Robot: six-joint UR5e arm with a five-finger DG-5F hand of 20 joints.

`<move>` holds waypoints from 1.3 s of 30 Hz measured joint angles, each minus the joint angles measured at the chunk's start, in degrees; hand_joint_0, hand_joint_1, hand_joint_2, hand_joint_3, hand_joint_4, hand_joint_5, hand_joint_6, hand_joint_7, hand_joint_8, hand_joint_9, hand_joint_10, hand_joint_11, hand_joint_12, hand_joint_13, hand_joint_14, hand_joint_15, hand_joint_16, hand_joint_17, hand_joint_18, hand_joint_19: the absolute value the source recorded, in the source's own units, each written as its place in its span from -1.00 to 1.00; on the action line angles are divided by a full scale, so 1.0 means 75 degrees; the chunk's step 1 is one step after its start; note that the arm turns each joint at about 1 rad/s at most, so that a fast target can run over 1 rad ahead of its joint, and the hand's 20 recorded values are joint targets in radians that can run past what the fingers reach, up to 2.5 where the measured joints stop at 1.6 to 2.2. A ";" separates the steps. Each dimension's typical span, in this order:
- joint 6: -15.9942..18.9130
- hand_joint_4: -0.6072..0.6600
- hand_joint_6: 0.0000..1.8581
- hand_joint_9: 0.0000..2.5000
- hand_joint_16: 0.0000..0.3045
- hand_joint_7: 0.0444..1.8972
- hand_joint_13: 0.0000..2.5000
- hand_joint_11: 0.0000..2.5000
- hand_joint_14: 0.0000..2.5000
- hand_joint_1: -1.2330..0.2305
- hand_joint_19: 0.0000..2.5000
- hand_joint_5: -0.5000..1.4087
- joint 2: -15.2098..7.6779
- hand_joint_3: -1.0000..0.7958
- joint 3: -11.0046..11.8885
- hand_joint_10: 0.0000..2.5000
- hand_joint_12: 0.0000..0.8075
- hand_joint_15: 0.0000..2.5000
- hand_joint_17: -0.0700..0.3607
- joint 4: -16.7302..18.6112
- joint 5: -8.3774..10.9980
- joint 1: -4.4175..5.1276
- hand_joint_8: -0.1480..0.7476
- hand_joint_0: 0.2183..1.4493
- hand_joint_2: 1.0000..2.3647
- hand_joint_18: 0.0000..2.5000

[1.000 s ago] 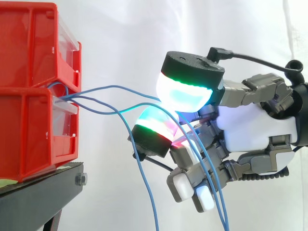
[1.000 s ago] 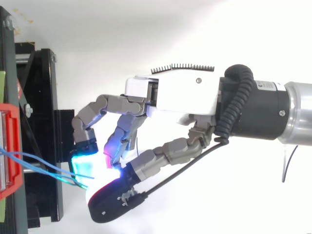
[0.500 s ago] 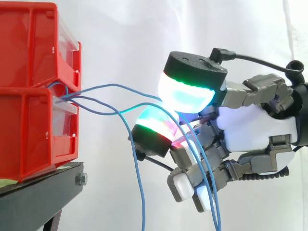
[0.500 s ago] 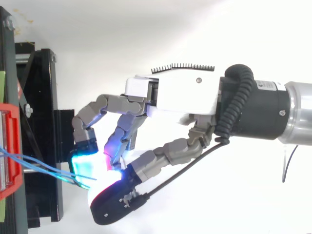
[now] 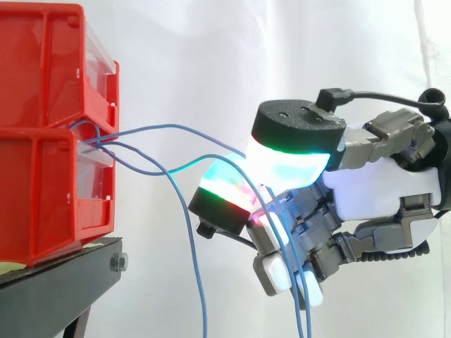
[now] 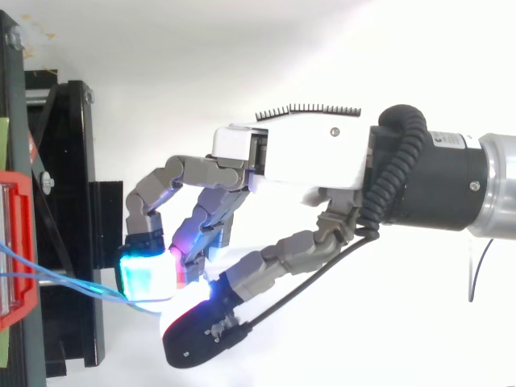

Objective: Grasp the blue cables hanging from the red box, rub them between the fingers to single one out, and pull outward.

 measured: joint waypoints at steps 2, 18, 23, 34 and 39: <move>0.0000 0.22 -0.01 -0.19 -0.70 0.06 -0.22 -0.39 -0.98 -0.47 -0.45 -0.67 0.0001 -0.40 0.0001 -0.99 -0.06 -0.48 -0.20 -0.0002 0.0000 0.0000 0.02 -0.33 -1.00 -0.30; 0.0000 0.22 -0.06 -0.12 -0.67 0.13 -0.20 -0.41 -0.98 -0.23 -0.42 -0.63 0.0034 -0.44 0.0003 -0.99 0.00 -0.47 -0.15 -0.0029 0.0000 0.0000 0.07 -0.51 -1.00 -0.28; 0.0000 0.21 -0.07 -0.12 -0.69 0.16 -0.21 -0.41 -0.98 -0.25 -0.41 -0.63 0.0036 -0.31 0.0002 -0.99 -0.02 -0.48 -0.18 -0.0046 0.0000 -0.0002 0.06 -0.43 -0.99 -0.30; 0.0001 0.05 -0.04 -0.11 -0.69 0.22 -0.19 -0.44 -0.98 -0.37 -0.43 -0.62 0.0037 -0.04 0.0001 -0.99 -0.03 -0.49 -0.18 -0.0049 0.0000 0.0000 0.01 -0.39 -0.97 -0.28; -0.0009 -0.01 -0.05 -0.10 -0.68 0.23 -0.18 -0.50 -0.99 -0.39 -0.46 -0.61 0.0038 0.02 -0.0002 -0.99 -0.03 -0.52 -0.17 -0.0050 0.0001 -0.0001 -0.03 -0.39 -0.97 -0.25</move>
